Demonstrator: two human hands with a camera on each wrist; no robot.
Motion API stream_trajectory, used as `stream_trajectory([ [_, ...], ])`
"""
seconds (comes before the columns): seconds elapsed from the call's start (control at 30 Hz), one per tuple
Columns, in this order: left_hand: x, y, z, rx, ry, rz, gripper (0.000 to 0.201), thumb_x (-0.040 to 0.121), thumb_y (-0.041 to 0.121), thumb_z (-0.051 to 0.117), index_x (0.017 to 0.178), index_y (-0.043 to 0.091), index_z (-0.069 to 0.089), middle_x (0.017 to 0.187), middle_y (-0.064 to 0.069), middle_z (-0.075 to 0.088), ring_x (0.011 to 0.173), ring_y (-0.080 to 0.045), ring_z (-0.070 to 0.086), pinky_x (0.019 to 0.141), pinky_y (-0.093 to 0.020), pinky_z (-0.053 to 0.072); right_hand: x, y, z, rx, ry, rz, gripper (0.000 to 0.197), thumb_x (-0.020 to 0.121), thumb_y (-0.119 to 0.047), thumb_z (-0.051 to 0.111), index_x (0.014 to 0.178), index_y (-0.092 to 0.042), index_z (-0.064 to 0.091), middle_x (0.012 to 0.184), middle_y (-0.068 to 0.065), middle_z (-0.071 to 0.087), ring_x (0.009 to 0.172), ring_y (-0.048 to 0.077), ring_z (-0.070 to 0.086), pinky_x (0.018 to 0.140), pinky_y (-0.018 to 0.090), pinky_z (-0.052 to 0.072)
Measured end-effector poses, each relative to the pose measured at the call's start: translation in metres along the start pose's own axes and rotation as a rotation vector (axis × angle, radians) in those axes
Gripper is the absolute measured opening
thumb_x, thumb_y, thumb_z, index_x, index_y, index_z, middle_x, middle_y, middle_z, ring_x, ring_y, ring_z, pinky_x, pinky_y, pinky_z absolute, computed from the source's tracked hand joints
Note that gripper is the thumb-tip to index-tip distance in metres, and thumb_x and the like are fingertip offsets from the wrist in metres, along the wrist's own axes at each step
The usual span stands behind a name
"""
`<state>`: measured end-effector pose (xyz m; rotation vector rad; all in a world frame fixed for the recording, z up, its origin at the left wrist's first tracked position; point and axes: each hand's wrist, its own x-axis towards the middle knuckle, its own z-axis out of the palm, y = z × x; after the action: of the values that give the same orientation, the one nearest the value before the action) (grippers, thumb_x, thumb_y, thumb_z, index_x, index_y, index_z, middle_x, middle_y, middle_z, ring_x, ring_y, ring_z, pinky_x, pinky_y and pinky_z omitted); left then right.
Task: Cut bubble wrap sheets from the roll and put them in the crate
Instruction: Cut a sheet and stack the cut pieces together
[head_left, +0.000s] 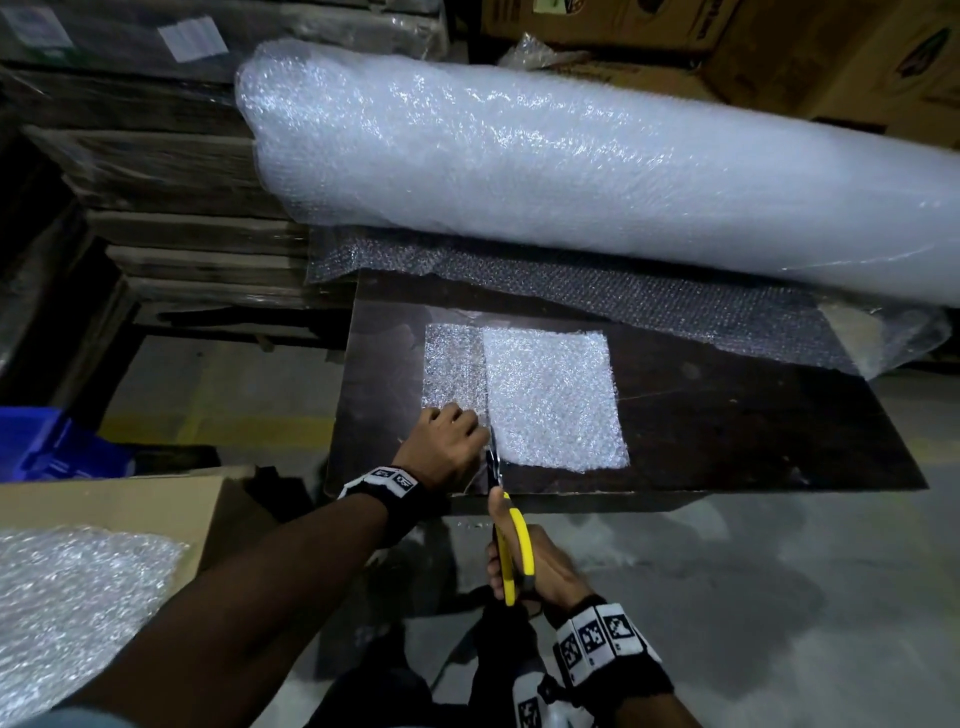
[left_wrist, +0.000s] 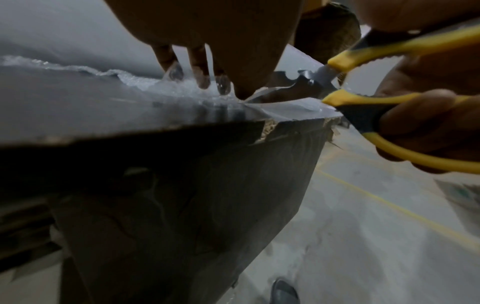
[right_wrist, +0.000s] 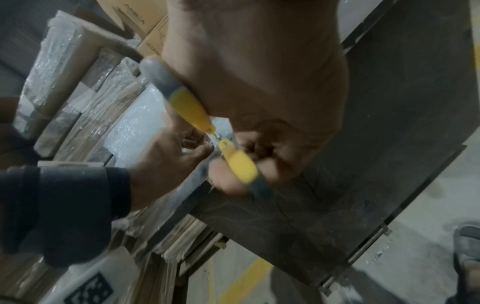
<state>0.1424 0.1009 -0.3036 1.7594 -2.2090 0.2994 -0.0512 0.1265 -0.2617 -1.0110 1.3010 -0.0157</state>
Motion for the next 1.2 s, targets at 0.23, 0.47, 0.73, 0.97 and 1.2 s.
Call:
stream_trajectory([
  [0.23,-0.007,0.000,0.000,0.001,-0.052,-0.108,0.019,0.071,0.025,0.077,0.080,0.015,0.062,0.084,-0.006,0.060,0.077,-0.029,0.057,0.065,-0.037,0.040,0.005,0.004,-0.001,-0.074,0.112,-0.054,0.067,0.079,-0.072,0.061,0.061,-0.008,0.057,0.050,0.008,0.056,0.036,0.018,0.052,0.039,0.018,0.040],
  [0.47,-0.010,0.003,0.000,-0.028,-0.084,-0.128,0.027,0.069,0.025,0.082,0.086,0.016,0.063,0.087,-0.006,0.062,0.078,-0.028,0.059,0.063,-0.035,0.042,0.002,-0.009,0.004,-0.010,-0.009,0.051,0.080,0.074,-0.084,0.047,0.072,-0.005,0.059,0.053,0.006,0.056,0.045,0.021,0.056,0.048,0.025,0.049],
  [0.73,-0.011,0.002,0.000,-0.037,-0.111,-0.135,0.032,0.066,0.025,0.085,0.087,0.017,0.062,0.089,-0.005,0.061,0.080,-0.027,0.058,0.062,-0.035,0.043,0.001,-0.009,0.007,0.001,-0.014,0.006,0.076,0.072,-0.082,0.052,0.073,-0.007,0.057,0.058,0.008,0.054,0.047,0.021,0.055,0.048,0.023,0.048],
  [0.97,-0.014,-0.004,0.001,-0.029,-0.102,-0.114,0.020,0.081,0.032,0.051,0.089,0.017,0.061,0.090,-0.005,0.061,0.081,-0.027,0.057,0.063,-0.036,0.043,0.003,0.000,0.012,-0.023,0.073,-0.026,0.074,0.063,-0.083,0.062,0.062,-0.008,0.057,0.052,0.008,0.055,0.042,0.022,0.053,0.044,0.023,0.043],
  [1.2,-0.015,-0.007,-0.001,-0.014,-0.065,-0.069,0.020,0.080,0.032,0.051,0.086,0.016,0.062,0.091,-0.006,0.062,0.083,-0.029,0.058,0.063,-0.035,0.040,0.003,-0.004,0.012,-0.016,0.015,-0.001,0.085,0.055,-0.091,0.053,0.070,-0.008,0.059,0.056,0.008,0.057,0.046,0.023,0.057,0.050,0.027,0.050],
])
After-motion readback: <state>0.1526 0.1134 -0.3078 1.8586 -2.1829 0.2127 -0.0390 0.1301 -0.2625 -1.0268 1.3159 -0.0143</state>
